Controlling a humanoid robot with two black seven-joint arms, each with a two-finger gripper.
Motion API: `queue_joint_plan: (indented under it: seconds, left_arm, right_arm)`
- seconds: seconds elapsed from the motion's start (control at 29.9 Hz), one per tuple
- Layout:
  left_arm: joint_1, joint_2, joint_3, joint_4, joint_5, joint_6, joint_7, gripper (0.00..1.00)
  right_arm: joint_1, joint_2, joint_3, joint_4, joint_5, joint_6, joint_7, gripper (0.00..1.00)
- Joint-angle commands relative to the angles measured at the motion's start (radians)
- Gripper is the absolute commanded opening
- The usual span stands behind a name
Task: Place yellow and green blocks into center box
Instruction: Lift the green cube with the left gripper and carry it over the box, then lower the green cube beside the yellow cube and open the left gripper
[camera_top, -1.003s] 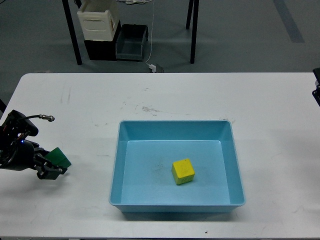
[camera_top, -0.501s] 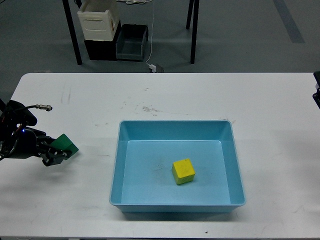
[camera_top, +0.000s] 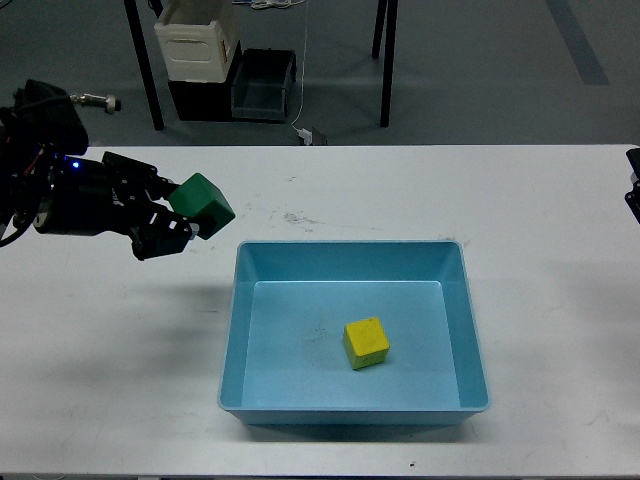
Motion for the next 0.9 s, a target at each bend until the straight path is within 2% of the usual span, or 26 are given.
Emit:
queue_joint_plan:
  seconds: [0.0, 0.17, 0.33, 0.5, 0.6, 0.64, 0.77, 0.87]
  left_arm:
    - [-0.027, -0.133, 0.002, -0.036, 0.044, -0.093, 0.0, 0.29]
    - [-0.033, -0.335, 0.012, -0.022, 0.198, -0.093, 0.0, 0.29]
    - [-0.036, -0.472, 0.115, 0.049, 0.278, -0.093, 0.0, 0.29]
    - [-0.024, -0.541, 0.161, 0.167, 0.295, -0.093, 0.0, 0.3]
    - [-0.007, -0.549, 0.175, 0.201, 0.295, -0.093, 0.0, 0.36]
    - [-0.004, -0.549, 0.177, 0.205, 0.295, -0.093, 0.0, 0.41]
    - [0.007, -0.551, 0.187, 0.251, 0.295, -0.093, 0.0, 0.76]
    - [0.011, -0.551, 0.187, 0.254, 0.295, -0.093, 0.0, 0.83]
  right_arm:
    - [-0.008, 0.0, 0.0, 0.001, 0.0, 0.001, 0.0, 1.0]
    - [-0.013, 0.002, 0.0, 0.001, 0.0, 0.001, 0.0, 1.0]
    - [-0.013, 0.002, 0.001, 0.001, 0.0, 0.001, 0.0, 1.0]
    - [-0.015, 0.002, 0.001, 0.0, 0.0, 0.001, 0.0, 1.0]
    - [-0.015, 0.002, 0.001, 0.0, 0.0, 0.001, 0.0, 1.0]
    - [-0.015, 0.003, 0.001, 0.0, 0.0, 0.001, 0.0, 1.0]
    - [-0.015, 0.005, 0.001, 0.0, 0.0, 0.001, 0.0, 1.0]
    - [-0.013, 0.005, 0.001, 0.001, 0.0, 0.001, 0.0, 1.0]
